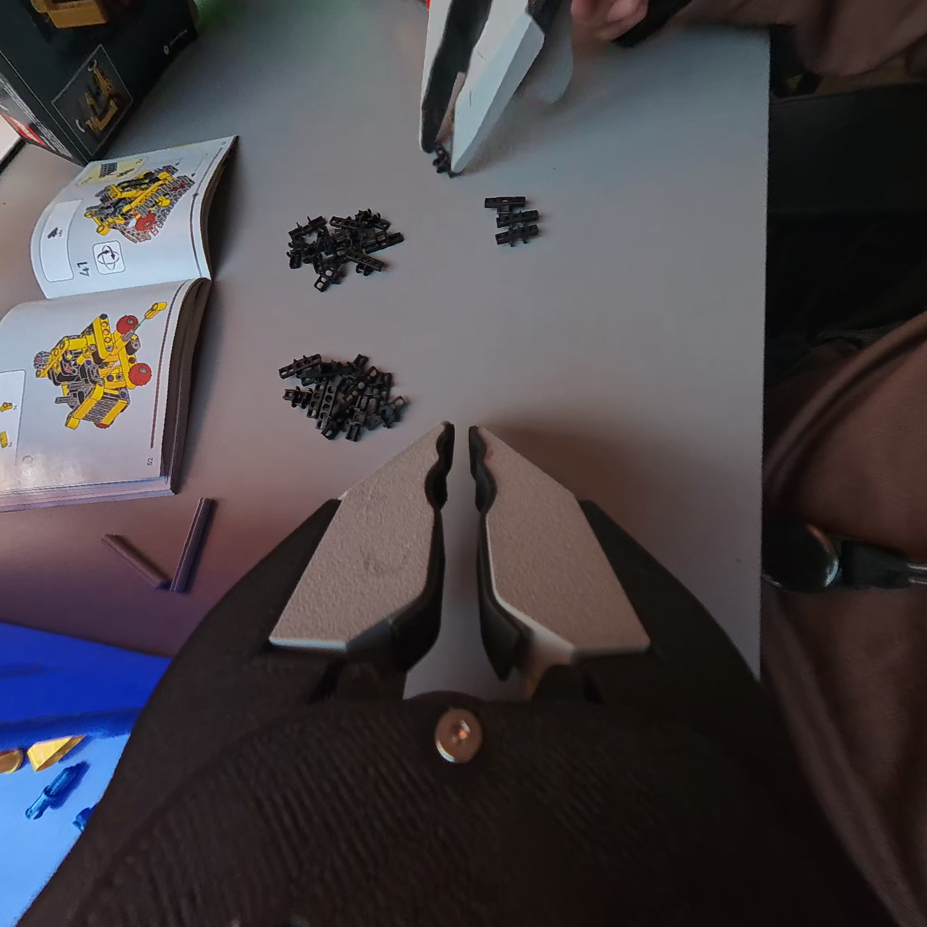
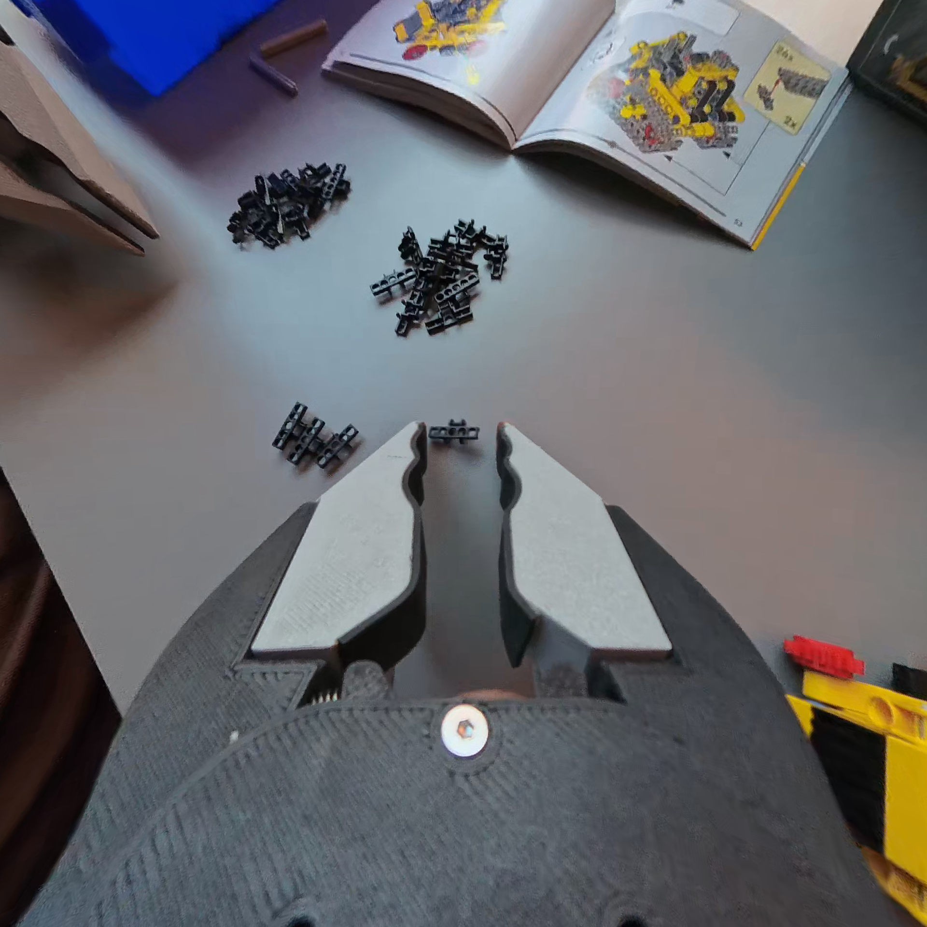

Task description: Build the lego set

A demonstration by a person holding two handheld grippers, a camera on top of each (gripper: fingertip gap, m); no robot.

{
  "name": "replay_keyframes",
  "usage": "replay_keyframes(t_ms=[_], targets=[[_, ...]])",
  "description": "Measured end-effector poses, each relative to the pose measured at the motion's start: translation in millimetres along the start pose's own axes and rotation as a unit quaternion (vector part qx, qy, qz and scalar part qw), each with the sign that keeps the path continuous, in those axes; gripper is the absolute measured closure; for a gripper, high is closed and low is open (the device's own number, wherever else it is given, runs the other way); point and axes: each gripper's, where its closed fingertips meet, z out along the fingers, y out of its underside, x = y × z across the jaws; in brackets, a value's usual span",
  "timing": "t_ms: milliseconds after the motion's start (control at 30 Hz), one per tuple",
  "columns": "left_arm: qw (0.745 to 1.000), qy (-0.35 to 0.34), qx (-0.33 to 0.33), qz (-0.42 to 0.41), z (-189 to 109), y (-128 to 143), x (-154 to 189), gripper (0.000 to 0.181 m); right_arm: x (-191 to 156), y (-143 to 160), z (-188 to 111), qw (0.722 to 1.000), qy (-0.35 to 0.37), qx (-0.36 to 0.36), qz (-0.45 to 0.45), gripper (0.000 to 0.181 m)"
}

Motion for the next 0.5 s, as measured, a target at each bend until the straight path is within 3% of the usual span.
replay_keyframes(t_ms=[33,267,500], targets=[[1.000,0.000,0.000,-0.001,0,0,0,0.178,-3,0,1,1.000,-0.010,0.002,-0.004,0.160],[1.000,0.002,-0.003,0.001,1,0,1,0.178,-40,9,-4,0.994,-0.103,-0.009,-0.044,0.164],[1.000,0.002,-0.002,0.003,2,0,1,0.178,-42,-1,-15,0.992,-0.119,0.024,-0.040,0.155]])
